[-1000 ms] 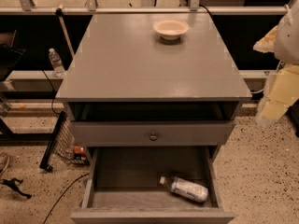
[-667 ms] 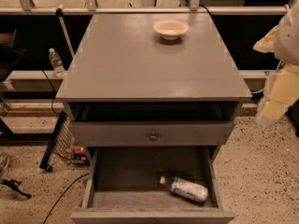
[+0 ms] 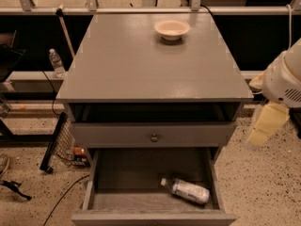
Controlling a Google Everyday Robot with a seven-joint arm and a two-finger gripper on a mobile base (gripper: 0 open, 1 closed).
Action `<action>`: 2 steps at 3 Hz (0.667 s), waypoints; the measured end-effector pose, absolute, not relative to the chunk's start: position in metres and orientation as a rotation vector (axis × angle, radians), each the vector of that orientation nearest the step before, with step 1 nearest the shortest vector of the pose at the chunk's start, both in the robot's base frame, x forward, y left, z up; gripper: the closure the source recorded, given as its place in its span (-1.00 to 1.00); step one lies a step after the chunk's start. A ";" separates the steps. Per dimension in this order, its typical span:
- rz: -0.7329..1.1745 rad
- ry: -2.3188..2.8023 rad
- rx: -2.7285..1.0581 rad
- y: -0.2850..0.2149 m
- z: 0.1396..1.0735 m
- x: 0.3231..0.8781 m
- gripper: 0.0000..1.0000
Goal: Pick blue plastic bottle from middle drawer and place on counter
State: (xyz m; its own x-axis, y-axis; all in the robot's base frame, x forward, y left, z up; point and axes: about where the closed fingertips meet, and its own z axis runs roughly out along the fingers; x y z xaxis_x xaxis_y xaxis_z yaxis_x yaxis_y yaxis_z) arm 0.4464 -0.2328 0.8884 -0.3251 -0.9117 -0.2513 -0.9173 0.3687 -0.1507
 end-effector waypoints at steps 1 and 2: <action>0.079 2.408 -1.561 -0.240 0.830 0.448 -1.00; 0.086 2.407 -1.574 -0.238 0.825 0.447 -1.00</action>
Offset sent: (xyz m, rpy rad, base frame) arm 0.0011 -0.0062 -0.0465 0.0176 0.0382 -0.0424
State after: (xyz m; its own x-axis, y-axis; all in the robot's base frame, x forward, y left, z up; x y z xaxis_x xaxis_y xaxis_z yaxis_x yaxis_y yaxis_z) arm 0.4469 -0.2379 0.8255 -0.3775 -0.8915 -0.2505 -0.9071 0.4104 -0.0937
